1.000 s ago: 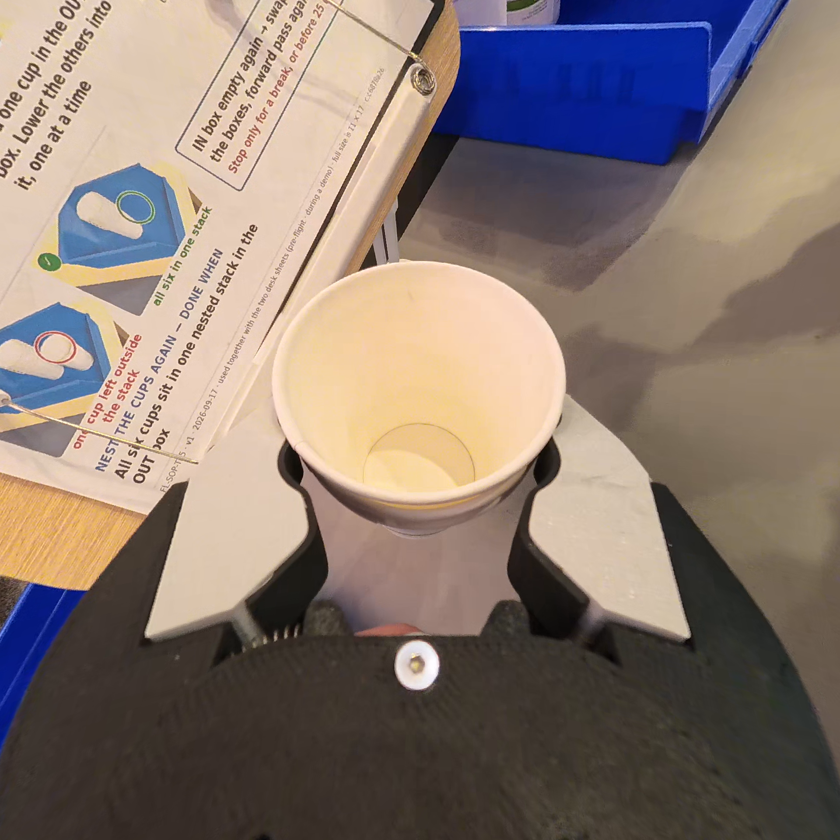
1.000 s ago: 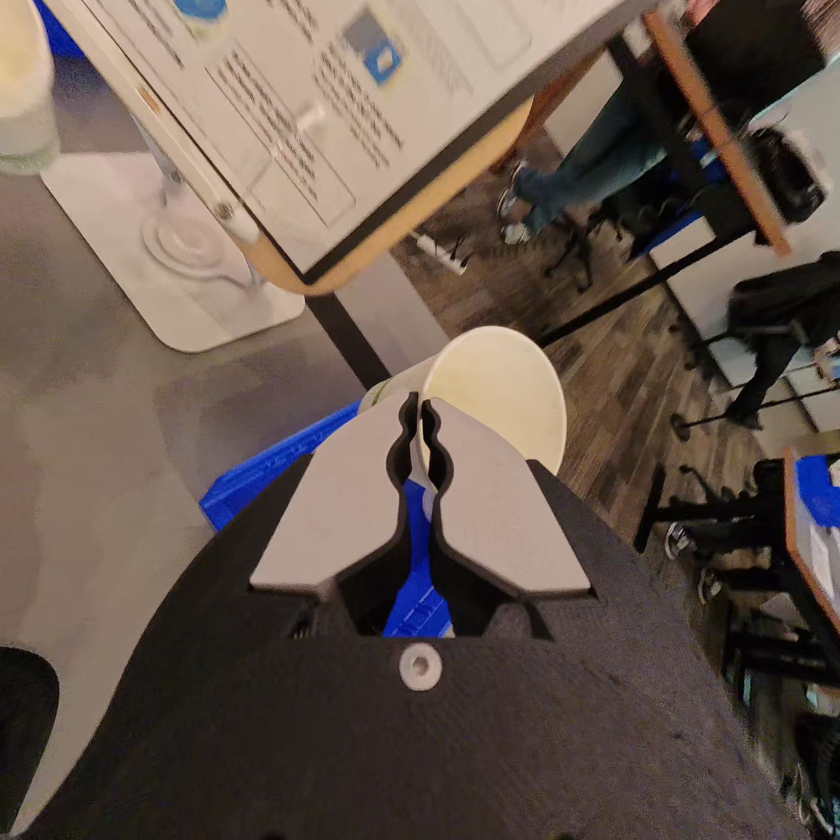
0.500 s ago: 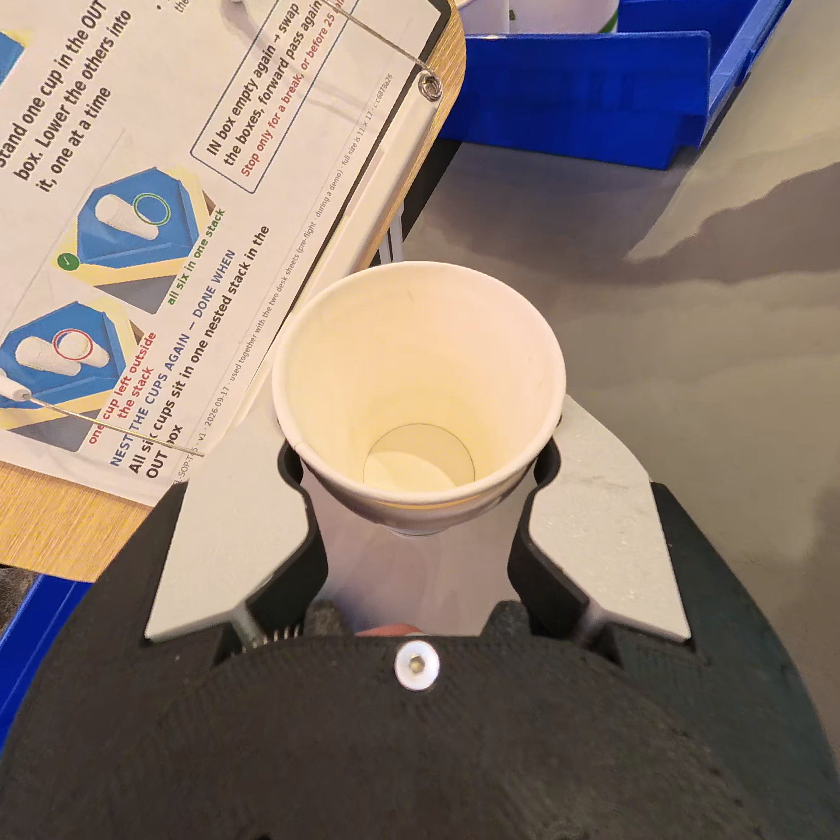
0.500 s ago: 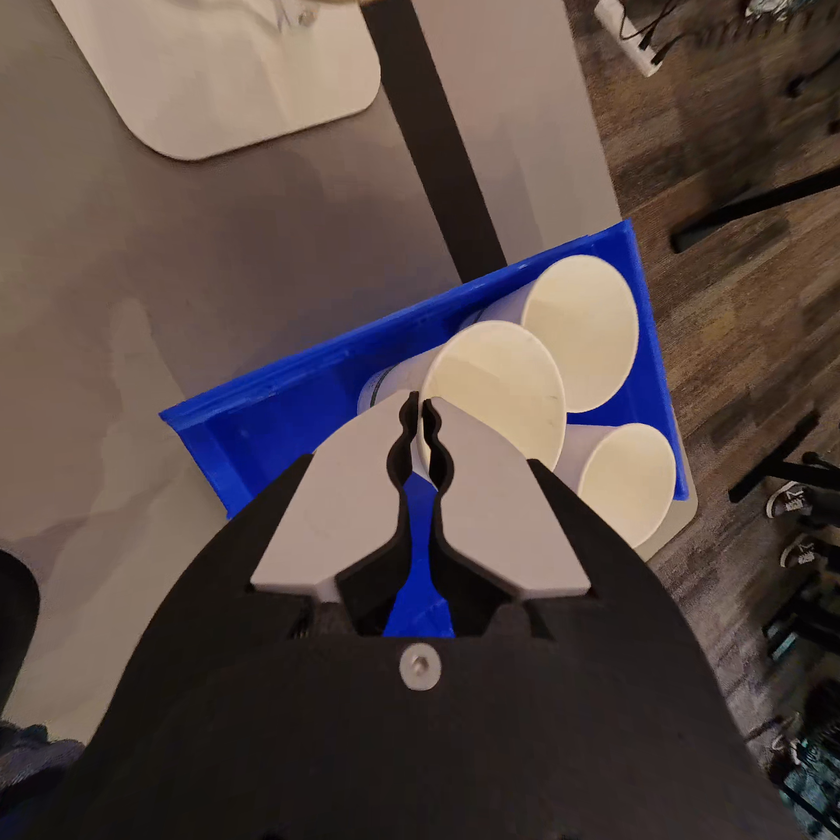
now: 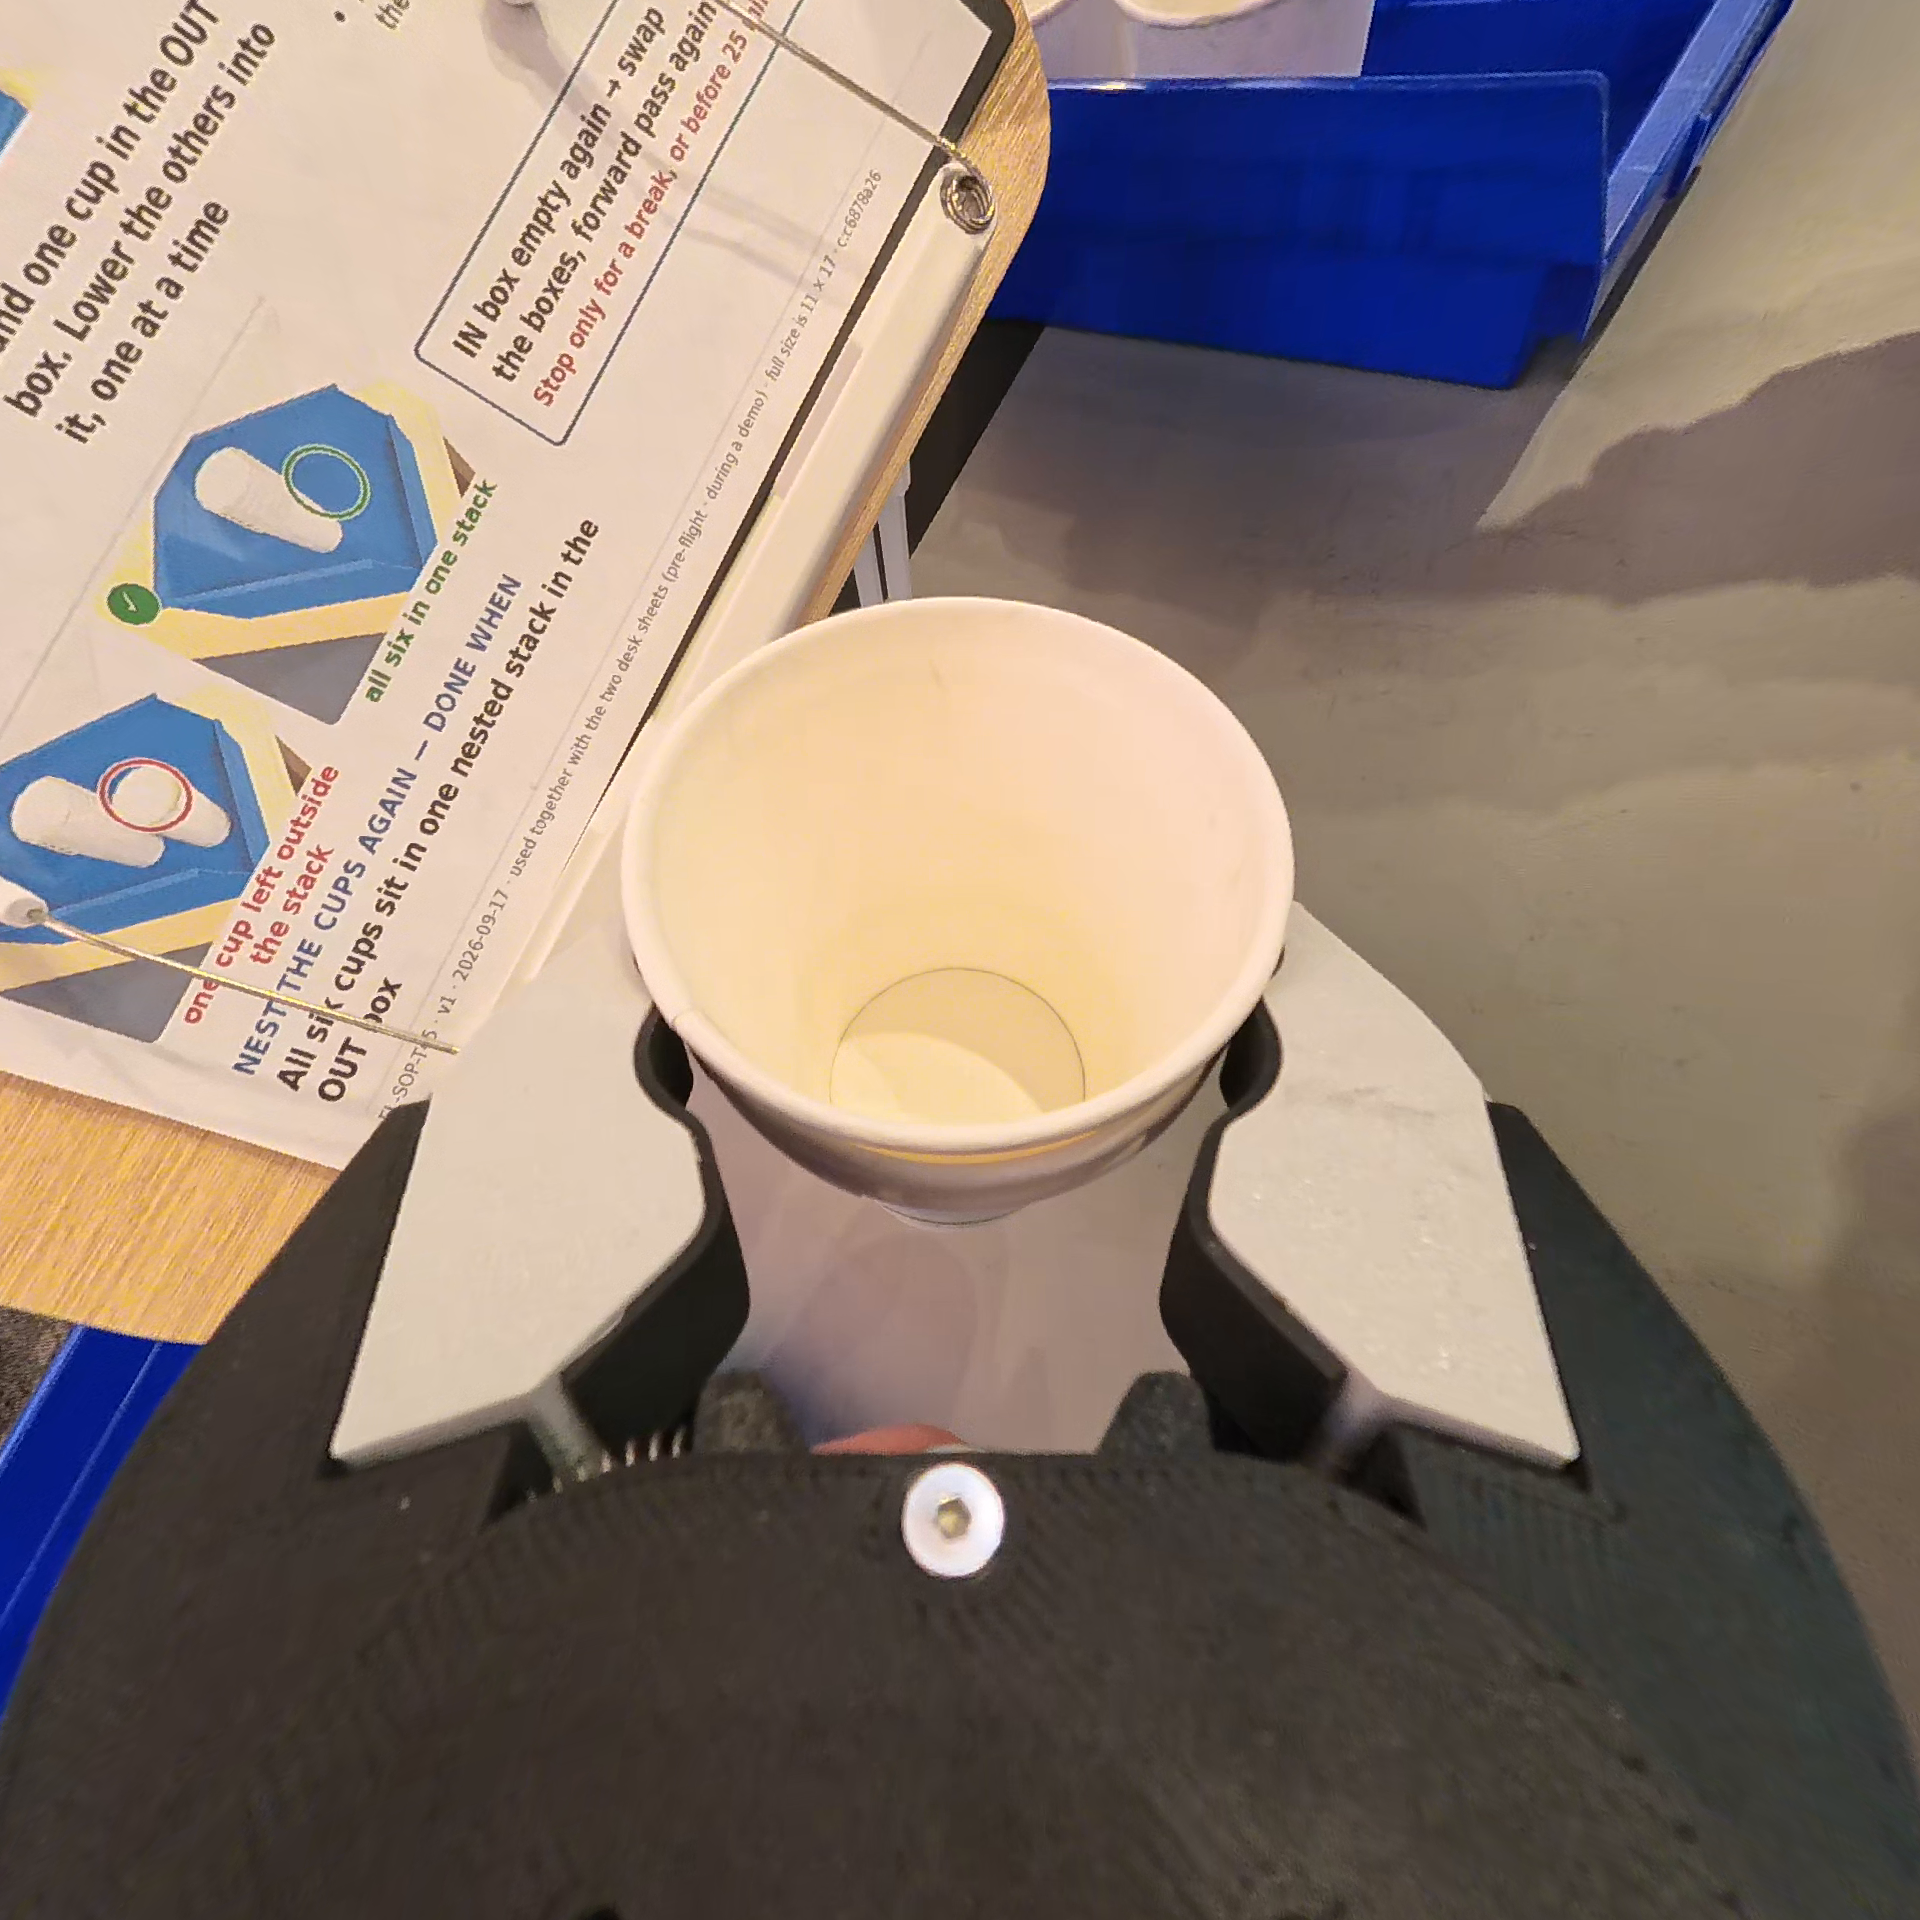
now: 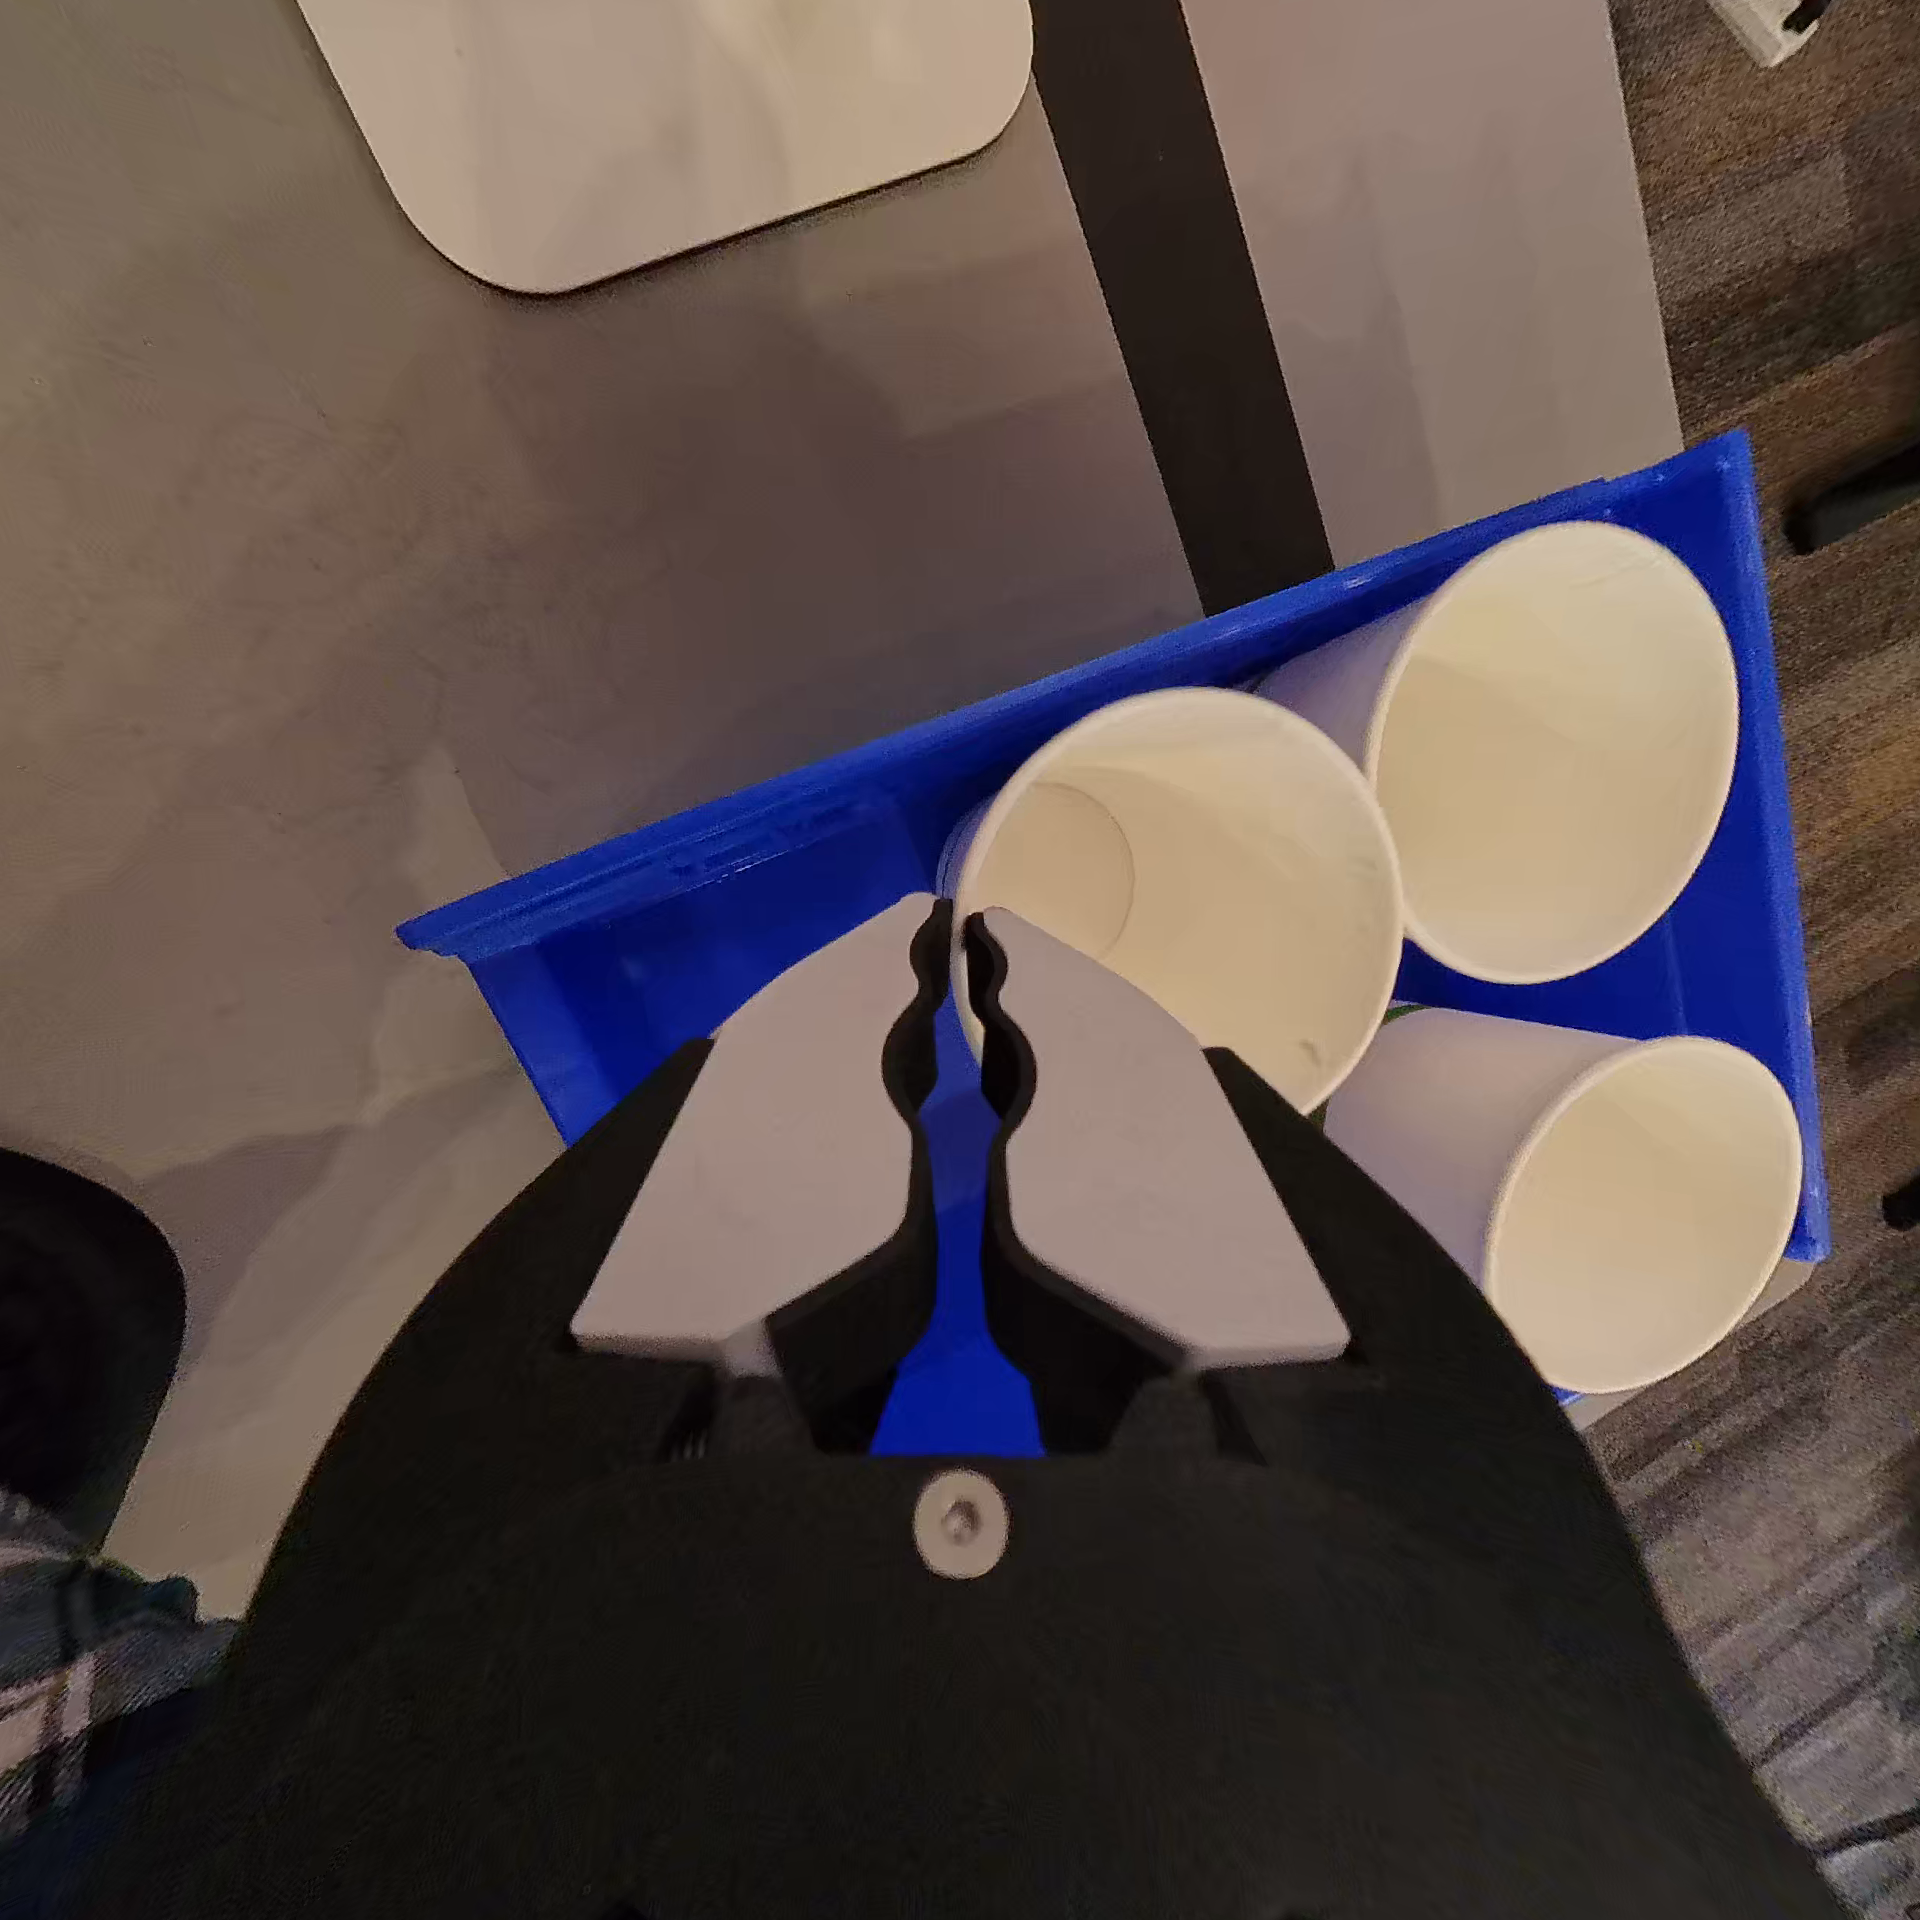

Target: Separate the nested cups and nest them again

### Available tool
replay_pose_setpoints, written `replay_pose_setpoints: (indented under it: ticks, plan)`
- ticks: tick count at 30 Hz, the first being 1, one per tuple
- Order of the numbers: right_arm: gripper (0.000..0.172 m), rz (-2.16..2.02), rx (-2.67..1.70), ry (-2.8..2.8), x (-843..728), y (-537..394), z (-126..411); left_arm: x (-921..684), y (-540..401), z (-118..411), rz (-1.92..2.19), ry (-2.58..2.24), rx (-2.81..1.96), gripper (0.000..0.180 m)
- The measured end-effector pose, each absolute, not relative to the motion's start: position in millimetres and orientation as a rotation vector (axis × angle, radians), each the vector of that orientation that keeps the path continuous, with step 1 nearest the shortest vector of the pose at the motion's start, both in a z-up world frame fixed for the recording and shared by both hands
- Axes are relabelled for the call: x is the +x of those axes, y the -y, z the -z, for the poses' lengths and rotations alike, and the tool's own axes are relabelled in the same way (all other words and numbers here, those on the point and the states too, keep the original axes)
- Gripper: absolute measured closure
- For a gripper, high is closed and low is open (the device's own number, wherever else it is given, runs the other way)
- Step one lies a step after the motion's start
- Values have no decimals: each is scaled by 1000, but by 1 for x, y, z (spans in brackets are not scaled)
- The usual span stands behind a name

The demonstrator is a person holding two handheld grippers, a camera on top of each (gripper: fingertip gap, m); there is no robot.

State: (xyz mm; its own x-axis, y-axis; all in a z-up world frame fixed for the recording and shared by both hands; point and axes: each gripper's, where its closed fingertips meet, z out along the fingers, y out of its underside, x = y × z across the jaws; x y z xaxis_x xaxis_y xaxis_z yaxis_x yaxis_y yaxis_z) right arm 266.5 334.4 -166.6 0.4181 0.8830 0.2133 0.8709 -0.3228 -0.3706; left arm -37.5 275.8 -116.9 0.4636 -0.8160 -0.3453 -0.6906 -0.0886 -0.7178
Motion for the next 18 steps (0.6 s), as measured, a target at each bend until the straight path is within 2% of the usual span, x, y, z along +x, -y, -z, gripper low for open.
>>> replay_pose_setpoints:
  ticks: [1,4,6,11,18]
  plan:
    - [168,-28,-2260,1486,267,-334,166,-38,-276,117,177,-1275,-1825,79]
    - [140,4,-2264,1446,268,-331,155,-36,-275,117,181,-1276,-1822,79]
    - [134,70,-2192,1440,261,-327,133,-35,-275,116,185,-1274,-1820,79]
    - [141,-177,-1676,1651,138,-270,68,-29,-271,119,223,-1286,-1824,79]
    - [152,-339,-1303,1886,24,-209,78,-25,-266,121,223,-1308,-1822,79]
